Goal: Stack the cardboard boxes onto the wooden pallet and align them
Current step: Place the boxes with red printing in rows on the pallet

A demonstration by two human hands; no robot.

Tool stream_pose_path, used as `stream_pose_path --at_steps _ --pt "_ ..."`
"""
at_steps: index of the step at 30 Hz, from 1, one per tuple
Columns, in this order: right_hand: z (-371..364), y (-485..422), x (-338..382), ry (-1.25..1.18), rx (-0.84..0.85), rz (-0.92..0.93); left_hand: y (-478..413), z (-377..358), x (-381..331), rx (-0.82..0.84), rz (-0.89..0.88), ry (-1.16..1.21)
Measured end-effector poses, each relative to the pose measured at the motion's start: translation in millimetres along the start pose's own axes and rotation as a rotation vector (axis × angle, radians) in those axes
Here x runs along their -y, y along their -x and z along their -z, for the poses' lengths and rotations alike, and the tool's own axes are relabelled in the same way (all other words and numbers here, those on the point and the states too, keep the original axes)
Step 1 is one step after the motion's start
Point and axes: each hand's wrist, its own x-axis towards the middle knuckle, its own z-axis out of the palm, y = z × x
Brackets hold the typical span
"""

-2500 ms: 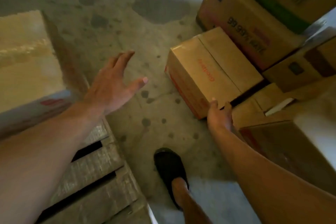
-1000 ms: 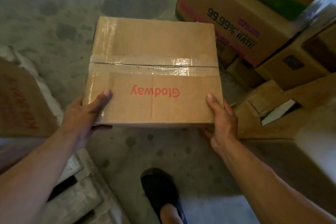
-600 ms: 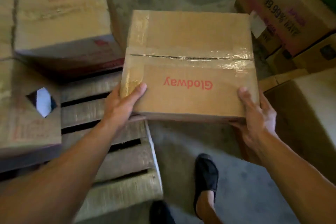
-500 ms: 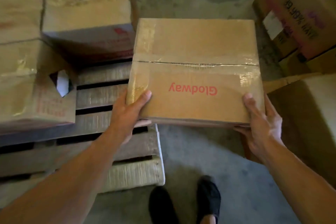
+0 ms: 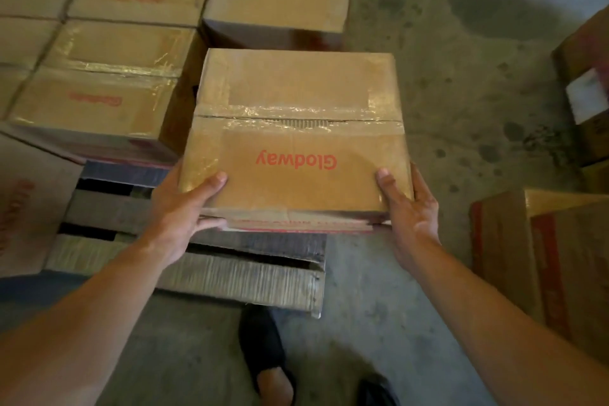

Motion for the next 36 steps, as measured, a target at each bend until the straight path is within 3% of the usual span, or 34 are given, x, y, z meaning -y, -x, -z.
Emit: stream_pose_path --at_steps 10,16,20,26,30,36 --pt "-116 -52 -35 -0.073 -0.103 -0.055 -138 38 -23 -0.009 -0.076 -0.06" --pt "-149 -69 -57 -0.031 -0.141 -0.048 -179 35 7 -0.251 -0.15 -0.063" --pt "-155 -74 -55 -0.024 -0.187 0.001 -179 20 23 -0.527 -0.243 -0.255" --pt "-152 -96 -41 0.029 -0.223 0.005 -188 -7 14 -0.773 0.051 0.007" --pt "-154 -92 -37 0.038 -0.219 -0.006 -193 -1 15 -0.797 0.264 0.14" --pt "-159 -92 -35 0.042 -0.211 0.006 -200 12 26 -0.693 0.144 0.239"
